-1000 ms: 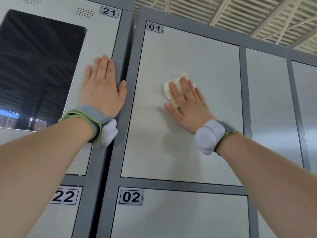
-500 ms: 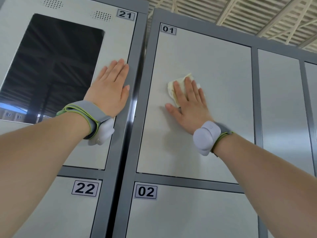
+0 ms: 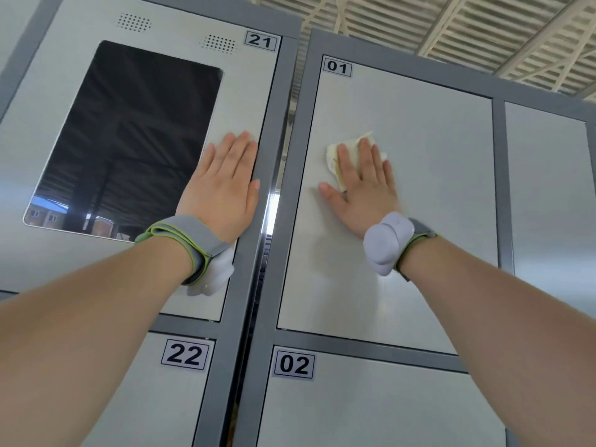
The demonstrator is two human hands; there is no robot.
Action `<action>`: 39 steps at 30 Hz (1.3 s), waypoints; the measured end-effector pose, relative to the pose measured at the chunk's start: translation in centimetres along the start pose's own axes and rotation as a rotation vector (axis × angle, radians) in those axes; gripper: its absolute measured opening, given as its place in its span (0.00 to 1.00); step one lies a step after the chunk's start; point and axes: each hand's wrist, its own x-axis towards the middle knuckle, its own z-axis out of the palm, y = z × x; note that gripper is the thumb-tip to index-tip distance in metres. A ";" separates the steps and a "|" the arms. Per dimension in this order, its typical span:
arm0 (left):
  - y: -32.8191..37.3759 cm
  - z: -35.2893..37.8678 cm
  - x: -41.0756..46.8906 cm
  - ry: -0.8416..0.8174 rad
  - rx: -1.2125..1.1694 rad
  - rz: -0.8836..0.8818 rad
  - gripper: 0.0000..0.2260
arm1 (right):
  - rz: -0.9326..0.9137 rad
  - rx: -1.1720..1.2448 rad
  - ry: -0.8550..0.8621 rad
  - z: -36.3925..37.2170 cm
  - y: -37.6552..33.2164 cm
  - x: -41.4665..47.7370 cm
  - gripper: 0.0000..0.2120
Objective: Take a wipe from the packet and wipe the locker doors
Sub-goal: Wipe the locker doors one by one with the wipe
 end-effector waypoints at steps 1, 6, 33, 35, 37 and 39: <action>0.1 0.1 -0.2 0.017 0.012 -0.026 0.29 | -0.040 -0.004 -0.006 0.2 -0.5 -0.6 0.33; 0.3 0.1 -0.4 0.016 0.026 -0.139 0.33 | -0.146 -0.035 -0.042 -0.1 -0.5 -1.1 0.31; -2.0 -0.8 -0.9 -0.050 -0.031 -0.003 0.33 | -0.029 0.034 -0.029 -0.6 -2.7 2.2 0.31; -2.1 -0.8 -0.9 -0.059 -0.047 -0.012 0.34 | -0.102 0.017 -0.015 0.0 -3.1 1.0 0.29; -2.1 -1.0 -0.9 -0.074 -0.056 -0.013 0.34 | -0.169 0.004 -0.003 0.3 -3.4 -0.7 0.29; -2.0 -1.1 -1.0 -0.077 -0.062 -0.017 0.35 | -0.228 -0.012 -0.001 0.8 -3.7 -2.2 0.29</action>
